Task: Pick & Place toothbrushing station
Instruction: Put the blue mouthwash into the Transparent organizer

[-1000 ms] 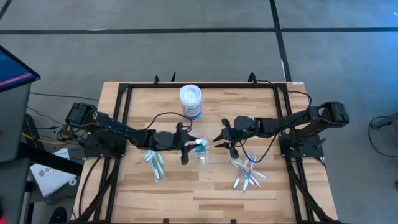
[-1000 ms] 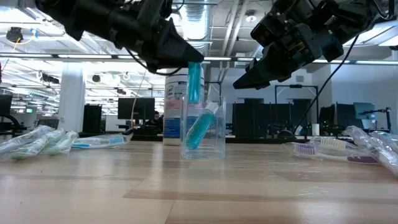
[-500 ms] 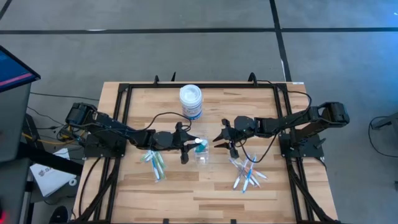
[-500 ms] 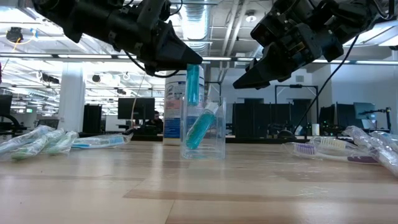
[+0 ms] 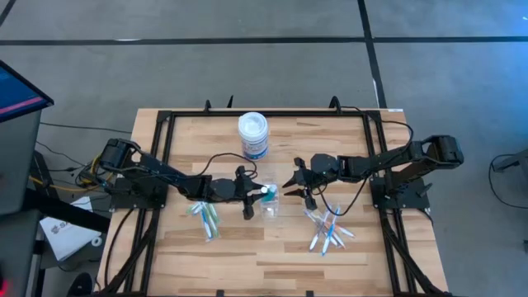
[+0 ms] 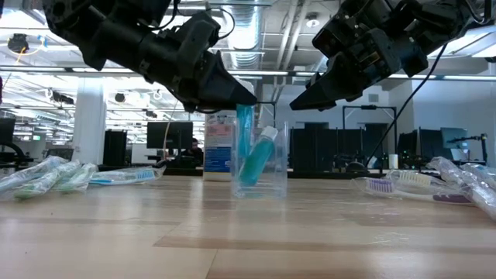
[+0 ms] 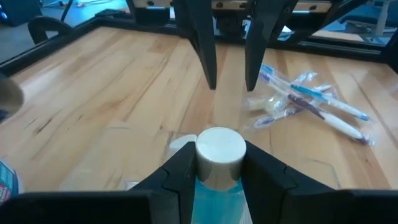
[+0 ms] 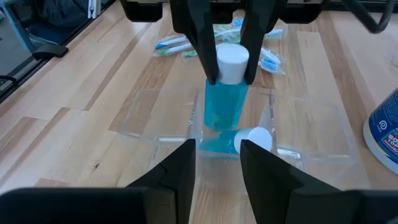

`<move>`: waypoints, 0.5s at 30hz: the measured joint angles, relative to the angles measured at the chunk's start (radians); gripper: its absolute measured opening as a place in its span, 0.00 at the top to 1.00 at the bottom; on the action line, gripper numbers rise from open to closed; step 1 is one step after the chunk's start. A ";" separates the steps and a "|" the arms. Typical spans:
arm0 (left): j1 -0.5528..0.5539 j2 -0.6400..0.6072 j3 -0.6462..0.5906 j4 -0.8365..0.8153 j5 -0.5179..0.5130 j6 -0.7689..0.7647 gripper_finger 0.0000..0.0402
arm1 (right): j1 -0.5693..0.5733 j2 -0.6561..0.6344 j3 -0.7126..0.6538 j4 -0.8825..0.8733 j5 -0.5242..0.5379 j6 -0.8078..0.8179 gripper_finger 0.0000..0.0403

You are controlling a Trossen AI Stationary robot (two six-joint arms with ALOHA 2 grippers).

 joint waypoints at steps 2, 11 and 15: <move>0.000 0.000 0.000 0.002 0.000 0.000 0.75 | 0.000 0.000 0.000 -0.002 0.000 0.000 0.71; 0.002 0.000 -0.020 0.007 0.000 -0.021 0.75 | 0.000 0.000 0.000 -0.002 0.000 0.000 0.71; 0.002 0.000 -0.034 0.025 0.000 -0.029 0.74 | 0.000 0.000 0.000 -0.002 0.000 0.000 0.71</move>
